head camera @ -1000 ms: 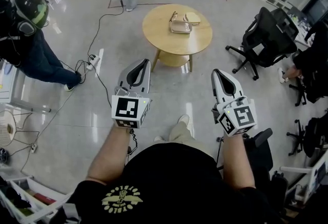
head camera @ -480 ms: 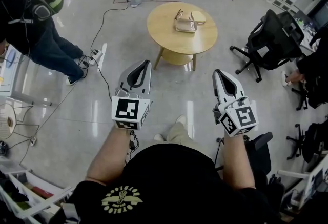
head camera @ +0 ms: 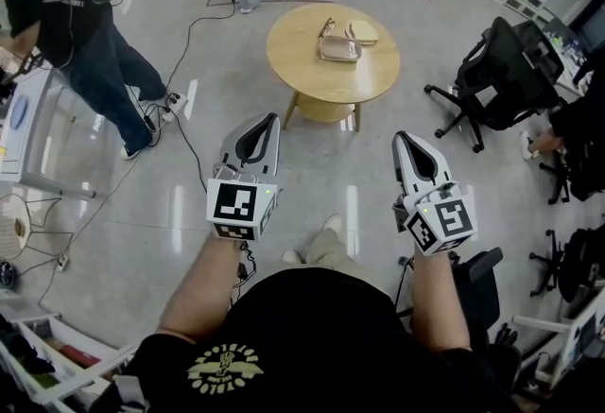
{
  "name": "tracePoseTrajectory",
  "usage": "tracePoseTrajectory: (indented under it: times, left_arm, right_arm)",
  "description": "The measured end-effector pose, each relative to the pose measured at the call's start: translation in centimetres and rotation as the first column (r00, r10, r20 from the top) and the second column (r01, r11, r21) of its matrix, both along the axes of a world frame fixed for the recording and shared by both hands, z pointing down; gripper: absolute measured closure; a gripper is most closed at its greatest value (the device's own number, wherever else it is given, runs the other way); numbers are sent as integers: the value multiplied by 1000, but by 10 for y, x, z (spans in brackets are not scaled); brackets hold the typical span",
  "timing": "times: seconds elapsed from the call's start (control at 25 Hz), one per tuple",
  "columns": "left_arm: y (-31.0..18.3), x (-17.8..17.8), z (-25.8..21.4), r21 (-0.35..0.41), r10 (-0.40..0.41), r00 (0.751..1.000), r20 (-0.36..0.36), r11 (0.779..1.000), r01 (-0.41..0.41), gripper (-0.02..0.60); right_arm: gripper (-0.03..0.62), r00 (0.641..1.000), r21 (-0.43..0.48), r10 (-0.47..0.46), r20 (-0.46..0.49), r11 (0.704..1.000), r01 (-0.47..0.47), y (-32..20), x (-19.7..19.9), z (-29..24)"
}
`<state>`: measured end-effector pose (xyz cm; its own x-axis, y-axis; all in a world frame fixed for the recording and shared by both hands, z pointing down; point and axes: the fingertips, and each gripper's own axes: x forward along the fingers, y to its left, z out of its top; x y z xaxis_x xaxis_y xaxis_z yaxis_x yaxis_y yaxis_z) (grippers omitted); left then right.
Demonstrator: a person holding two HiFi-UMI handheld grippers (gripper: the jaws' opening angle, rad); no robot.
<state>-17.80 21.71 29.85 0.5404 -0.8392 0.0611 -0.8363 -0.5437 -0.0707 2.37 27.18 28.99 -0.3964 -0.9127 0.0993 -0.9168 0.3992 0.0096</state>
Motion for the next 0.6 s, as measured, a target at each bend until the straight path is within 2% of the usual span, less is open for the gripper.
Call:
tracePoseTrajectory:
  times: [0.6]
  left_arm:
    - [-56,24,12,-36,-38,999,12,999,38,565]
  right_arm:
    - [579,999,-33,-34,35,999,35,-64,31,17]
